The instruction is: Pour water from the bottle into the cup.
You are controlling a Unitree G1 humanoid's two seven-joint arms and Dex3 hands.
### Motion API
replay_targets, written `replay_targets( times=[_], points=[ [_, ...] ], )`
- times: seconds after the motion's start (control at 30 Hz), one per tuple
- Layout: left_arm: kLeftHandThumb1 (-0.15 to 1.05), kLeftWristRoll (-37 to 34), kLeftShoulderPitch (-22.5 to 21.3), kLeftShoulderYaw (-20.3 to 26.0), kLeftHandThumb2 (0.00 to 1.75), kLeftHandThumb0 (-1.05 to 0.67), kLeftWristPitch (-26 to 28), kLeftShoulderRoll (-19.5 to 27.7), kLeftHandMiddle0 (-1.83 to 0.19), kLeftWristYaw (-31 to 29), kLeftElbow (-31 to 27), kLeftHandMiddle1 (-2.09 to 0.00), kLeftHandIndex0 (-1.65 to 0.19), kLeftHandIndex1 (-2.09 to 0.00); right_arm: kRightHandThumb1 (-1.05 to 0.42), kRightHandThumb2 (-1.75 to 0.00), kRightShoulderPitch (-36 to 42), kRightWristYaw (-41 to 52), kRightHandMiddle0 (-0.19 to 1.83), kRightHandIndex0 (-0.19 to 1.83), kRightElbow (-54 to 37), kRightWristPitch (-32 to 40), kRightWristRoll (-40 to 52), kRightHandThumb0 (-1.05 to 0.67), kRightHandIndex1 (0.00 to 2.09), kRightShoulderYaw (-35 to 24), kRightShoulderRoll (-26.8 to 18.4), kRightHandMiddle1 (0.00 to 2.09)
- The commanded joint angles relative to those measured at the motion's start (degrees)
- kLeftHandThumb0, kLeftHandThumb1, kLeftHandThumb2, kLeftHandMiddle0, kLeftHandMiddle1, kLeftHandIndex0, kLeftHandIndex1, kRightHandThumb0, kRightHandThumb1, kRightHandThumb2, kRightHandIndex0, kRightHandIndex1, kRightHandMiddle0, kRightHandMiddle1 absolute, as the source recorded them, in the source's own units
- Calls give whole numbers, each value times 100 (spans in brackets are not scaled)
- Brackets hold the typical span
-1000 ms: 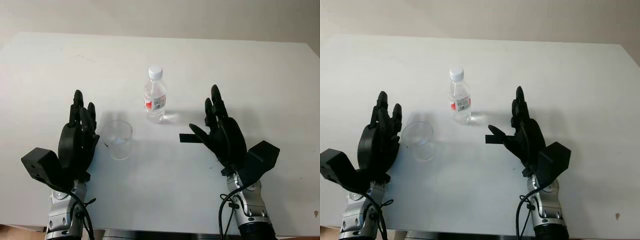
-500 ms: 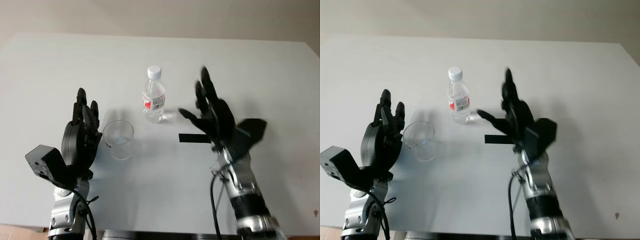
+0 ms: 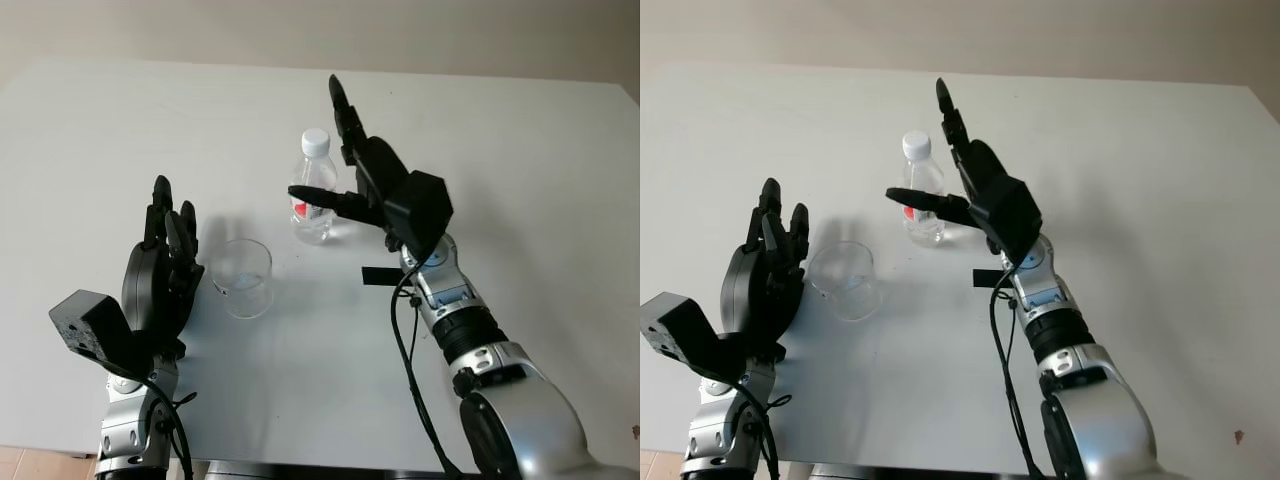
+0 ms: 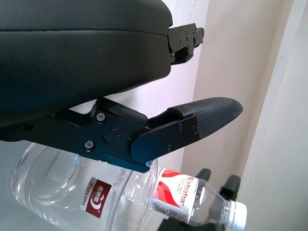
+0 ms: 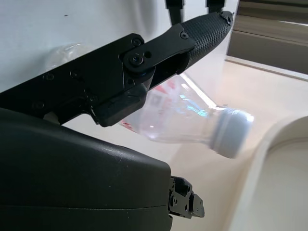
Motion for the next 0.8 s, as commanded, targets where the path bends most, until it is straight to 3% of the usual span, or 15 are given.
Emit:
replay_targets(
  times=[0.0, 0.5, 0.77],
  points=[
    [105, -27, 32, 17, 74, -76, -11, -3, 9, -17, -78, -5, 15, -5, -91, -5, -200, -37, -19, -19, 271, -79, 7, -96, 0, -23, -14, 0],
    [105, -20, 19, 70, 74, -77, -28, 24, 9, -48, -40, -5, 15, -6, -93, -6, -461, -177, -19, -19, 1326, 211, 178, -98, 0, -235, 57, 0],
    [105, -39, 7, 90, 73, -77, 13, 14, 8, -56, -24, -6, 14, -6, -93, -6, -511, -264, -19, -19, 1557, 135, -81, -95, 0, -46, 133, 0]
  ],
)
